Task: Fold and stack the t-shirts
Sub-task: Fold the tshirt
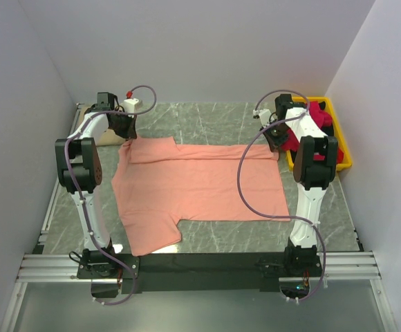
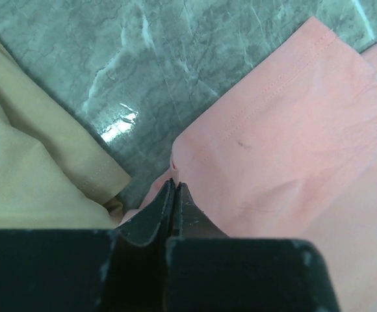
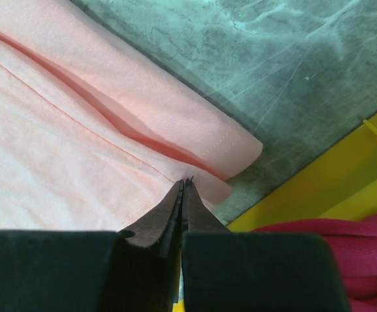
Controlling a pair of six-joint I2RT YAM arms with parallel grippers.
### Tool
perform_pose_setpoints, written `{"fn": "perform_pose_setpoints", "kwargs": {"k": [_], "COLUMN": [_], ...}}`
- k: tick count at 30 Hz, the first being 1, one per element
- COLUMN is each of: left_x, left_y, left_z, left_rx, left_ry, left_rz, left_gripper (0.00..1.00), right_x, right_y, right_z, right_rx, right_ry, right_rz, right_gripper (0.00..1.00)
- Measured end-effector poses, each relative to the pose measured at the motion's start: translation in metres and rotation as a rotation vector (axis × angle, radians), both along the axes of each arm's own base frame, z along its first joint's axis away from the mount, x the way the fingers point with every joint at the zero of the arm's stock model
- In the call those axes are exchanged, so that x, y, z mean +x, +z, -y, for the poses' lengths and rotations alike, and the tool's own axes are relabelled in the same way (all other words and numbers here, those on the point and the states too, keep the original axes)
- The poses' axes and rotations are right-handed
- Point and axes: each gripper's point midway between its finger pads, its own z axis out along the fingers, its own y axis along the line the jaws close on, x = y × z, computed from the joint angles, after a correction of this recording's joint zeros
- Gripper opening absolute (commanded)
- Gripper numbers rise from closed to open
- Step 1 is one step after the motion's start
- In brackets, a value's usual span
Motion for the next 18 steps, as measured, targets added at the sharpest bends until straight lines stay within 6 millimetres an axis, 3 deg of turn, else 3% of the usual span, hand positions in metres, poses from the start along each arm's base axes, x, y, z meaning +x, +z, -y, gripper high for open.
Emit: {"fn": "perform_pose_setpoints", "kwargs": {"k": [2, 3, 5, 7, 12, 18], "left_x": [0.000, 0.000, 0.000, 0.000, 0.002, 0.003], "left_y": [0.000, 0.000, 0.001, 0.001, 0.004, 0.006], "left_z": [0.001, 0.001, 0.001, 0.002, 0.003, 0.003], "left_rx": [-0.003, -0.006, -0.008, -0.010, -0.020, -0.022], "left_ry": [-0.002, -0.003, -0.004, -0.005, 0.006, 0.010], "left_rz": [0.000, 0.000, 0.001, 0.002, 0.002, 0.007], "left_gripper": [0.00, 0.00, 0.03, 0.14, 0.28, 0.32], "right_x": [0.001, 0.001, 0.005, 0.011, 0.014, 0.016], "right_y": [0.002, 0.005, 0.010, 0.017, 0.021, 0.006], "right_z": [0.000, 0.000, -0.001, -0.002, -0.003, -0.004], "right_rx": [0.000, 0.001, 0.006, 0.011, 0.013, 0.021], "right_ry": [0.003, 0.004, 0.004, 0.005, 0.010, 0.014], "right_rz": [0.002, 0.004, 0.018, 0.039, 0.044, 0.006], "right_gripper": [0.00, 0.06, 0.30, 0.41, 0.43, 0.45]}}
